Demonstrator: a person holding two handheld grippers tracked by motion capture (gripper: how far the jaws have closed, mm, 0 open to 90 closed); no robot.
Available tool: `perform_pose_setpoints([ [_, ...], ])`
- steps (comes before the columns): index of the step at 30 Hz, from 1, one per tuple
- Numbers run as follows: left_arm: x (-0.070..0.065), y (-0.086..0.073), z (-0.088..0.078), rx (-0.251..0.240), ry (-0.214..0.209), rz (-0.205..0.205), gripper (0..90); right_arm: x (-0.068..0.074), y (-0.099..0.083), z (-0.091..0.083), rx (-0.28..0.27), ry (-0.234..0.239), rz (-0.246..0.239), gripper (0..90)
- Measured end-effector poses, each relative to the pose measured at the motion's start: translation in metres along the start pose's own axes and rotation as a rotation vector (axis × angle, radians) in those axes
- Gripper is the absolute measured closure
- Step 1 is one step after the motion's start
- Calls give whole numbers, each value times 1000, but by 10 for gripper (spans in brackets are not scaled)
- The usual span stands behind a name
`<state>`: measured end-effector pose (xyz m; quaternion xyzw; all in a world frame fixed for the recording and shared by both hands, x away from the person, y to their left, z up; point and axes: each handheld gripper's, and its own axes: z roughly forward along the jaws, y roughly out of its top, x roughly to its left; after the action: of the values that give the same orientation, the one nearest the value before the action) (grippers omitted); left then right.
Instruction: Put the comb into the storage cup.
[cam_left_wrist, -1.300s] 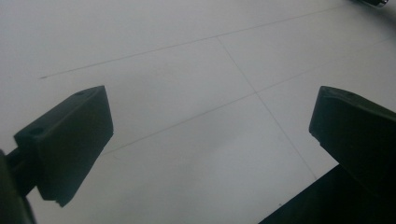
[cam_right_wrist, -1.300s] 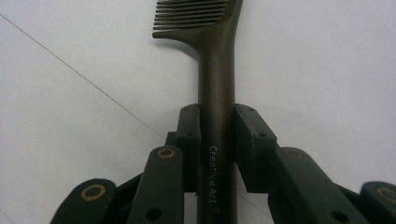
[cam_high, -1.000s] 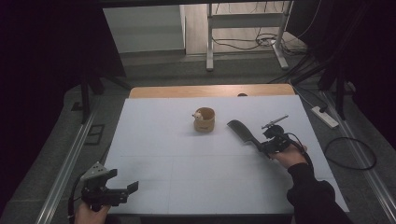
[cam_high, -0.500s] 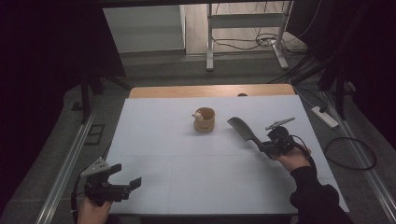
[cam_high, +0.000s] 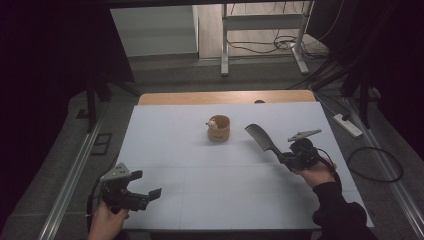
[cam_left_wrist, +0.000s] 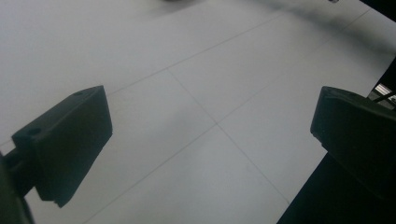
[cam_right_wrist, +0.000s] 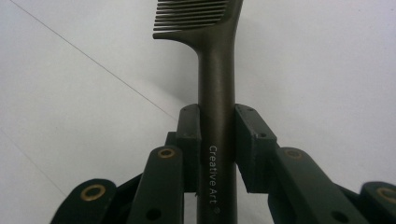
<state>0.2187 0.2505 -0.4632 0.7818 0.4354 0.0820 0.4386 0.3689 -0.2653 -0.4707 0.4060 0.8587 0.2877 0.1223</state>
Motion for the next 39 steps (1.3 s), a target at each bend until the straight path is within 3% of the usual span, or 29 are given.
perform_pose_setpoints([
  [8, 3, 10, 4, -11, -5, 16, 0, 3, -3, -7, -31, -7, 12, 724],
  [18, 9, 29, 14, -39, -46, 16, 0, 8, -6, -17, -79, -14, 1, 724],
  [30, 8, 57, 29, -37, -60, 36, 0, 18, -14, -36, -157, -11, -46, 724],
  [39, 4, 78, 41, -41, -96, 59, 0, 27, -19, -44, -181, 0, -82, 724],
])
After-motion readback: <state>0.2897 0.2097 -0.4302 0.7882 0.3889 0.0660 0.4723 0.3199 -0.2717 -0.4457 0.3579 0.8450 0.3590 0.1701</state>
